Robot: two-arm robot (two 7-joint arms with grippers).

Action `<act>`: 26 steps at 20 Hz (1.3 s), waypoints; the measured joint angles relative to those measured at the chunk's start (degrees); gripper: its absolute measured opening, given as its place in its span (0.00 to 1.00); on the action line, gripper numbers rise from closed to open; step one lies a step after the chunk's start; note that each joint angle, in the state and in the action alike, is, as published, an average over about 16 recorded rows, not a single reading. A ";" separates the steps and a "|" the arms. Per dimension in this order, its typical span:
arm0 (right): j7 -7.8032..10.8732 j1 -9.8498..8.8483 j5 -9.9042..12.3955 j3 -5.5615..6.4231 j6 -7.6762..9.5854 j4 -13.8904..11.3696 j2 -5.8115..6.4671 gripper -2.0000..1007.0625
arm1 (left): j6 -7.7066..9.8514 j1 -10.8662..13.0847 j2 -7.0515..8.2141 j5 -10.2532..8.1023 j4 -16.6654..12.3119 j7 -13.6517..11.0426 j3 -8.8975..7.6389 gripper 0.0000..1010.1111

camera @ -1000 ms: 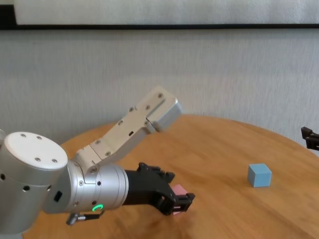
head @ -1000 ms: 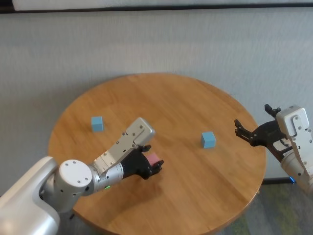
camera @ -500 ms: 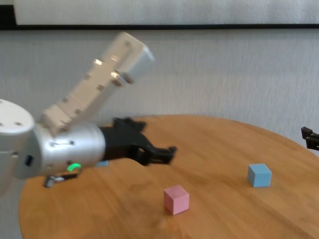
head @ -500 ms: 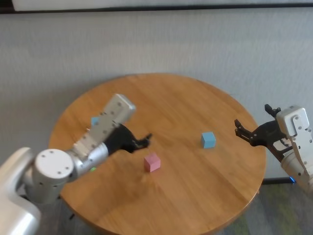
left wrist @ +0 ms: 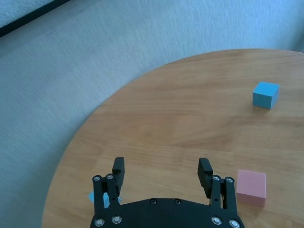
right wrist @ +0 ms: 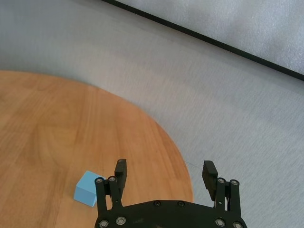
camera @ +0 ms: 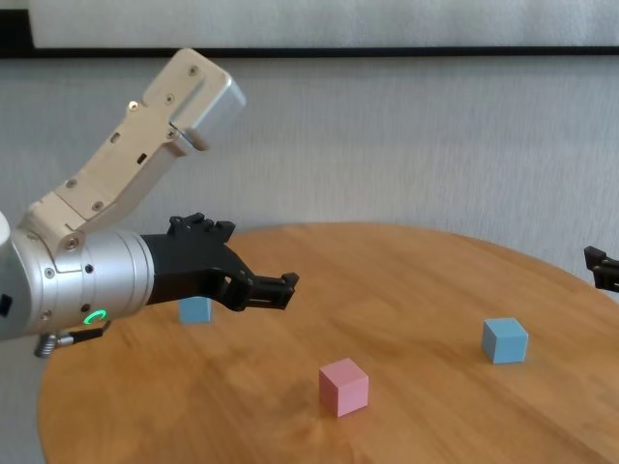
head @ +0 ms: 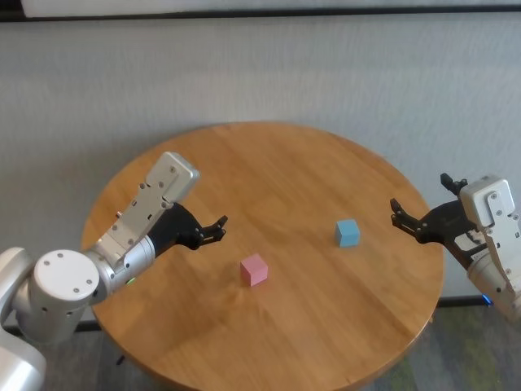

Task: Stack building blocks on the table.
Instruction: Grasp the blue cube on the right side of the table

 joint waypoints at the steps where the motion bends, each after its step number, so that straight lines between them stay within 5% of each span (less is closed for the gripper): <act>1: 0.00 -0.15 0.16 0.05 0.27 -0.25 -0.18 1.00 | 0.02 0.04 0.03 0.01 -0.04 0.00 -0.04 0.99; 13: -0.45 -2.13 2.97 1.08 6.07 -3.06 -4.81 1.00 | -0.15 -0.50 -0.31 0.07 0.72 -0.39 0.66 0.99; 26: 0.95 -0.64 5.50 2.09 10.85 1.13 -11.21 1.00 | -0.25 -0.72 -0.44 0.09 1.01 -0.53 0.93 0.99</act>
